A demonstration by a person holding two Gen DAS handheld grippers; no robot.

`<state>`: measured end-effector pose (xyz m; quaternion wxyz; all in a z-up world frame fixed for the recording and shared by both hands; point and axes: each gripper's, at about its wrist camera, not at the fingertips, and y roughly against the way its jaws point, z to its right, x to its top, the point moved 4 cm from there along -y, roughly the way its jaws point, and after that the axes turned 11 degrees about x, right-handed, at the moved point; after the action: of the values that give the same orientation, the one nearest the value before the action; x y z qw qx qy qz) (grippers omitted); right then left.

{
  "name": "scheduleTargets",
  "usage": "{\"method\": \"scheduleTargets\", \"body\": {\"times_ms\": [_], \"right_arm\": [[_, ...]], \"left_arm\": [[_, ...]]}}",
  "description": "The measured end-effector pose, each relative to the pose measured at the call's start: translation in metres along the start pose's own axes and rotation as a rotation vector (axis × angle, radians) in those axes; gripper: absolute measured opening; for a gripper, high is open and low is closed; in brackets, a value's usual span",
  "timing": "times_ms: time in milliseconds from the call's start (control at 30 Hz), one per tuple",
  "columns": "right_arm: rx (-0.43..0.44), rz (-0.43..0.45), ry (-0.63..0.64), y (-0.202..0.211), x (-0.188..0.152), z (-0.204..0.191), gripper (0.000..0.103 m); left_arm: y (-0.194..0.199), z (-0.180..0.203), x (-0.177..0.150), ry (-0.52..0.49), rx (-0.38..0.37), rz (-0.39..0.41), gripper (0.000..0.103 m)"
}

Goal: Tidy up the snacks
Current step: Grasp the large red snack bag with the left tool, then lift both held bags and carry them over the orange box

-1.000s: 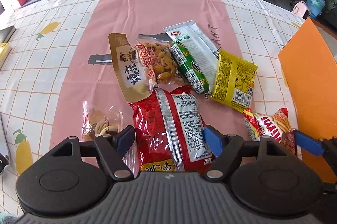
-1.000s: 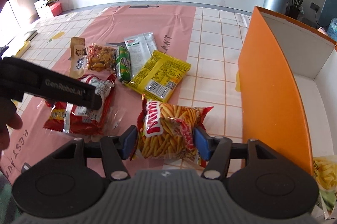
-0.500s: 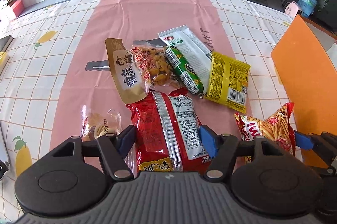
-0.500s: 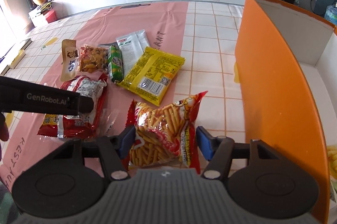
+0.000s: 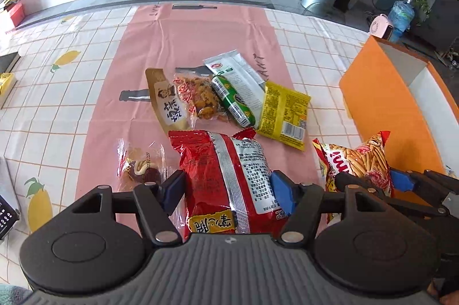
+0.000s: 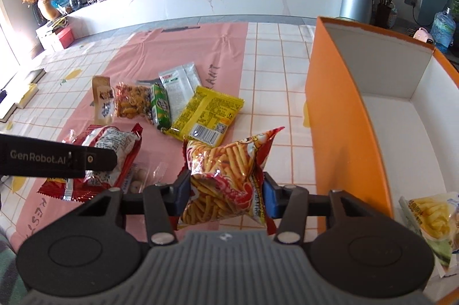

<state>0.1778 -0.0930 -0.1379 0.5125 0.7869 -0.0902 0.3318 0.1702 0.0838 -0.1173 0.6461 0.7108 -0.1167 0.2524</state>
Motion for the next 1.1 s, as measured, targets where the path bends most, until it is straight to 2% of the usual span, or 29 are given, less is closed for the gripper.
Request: {"method": "scheduleTargets", "body": {"times_ms": [400, 633, 767, 933, 1100], "right_arm": [[0.008, 0.103, -0.026, 0.071, -0.001, -0.004, 0.048], [-0.022, 0.195, -0.032, 0.131, -0.001, 0.018, 0.048], [-0.041, 0.229, -0.049, 0.166, -0.003, 0.043, 0.048], [-0.056, 0.200, -0.058, 0.190, -0.006, 0.081, 0.048], [-0.084, 0.147, -0.082, 0.194, -0.007, 0.123, 0.048]], "left_arm": [[0.073, 0.014, 0.002, -0.012, -0.085, 0.134, 0.075], [0.121, 0.055, 0.007, -0.114, -0.160, 0.247, 0.075], [0.135, 0.086, 0.010, -0.170, -0.219, 0.276, 0.075], [0.141, 0.129, 0.015, -0.280, -0.289, 0.301, 0.075], [0.125, 0.170, 0.022, -0.369, -0.349, 0.257, 0.075]]}}
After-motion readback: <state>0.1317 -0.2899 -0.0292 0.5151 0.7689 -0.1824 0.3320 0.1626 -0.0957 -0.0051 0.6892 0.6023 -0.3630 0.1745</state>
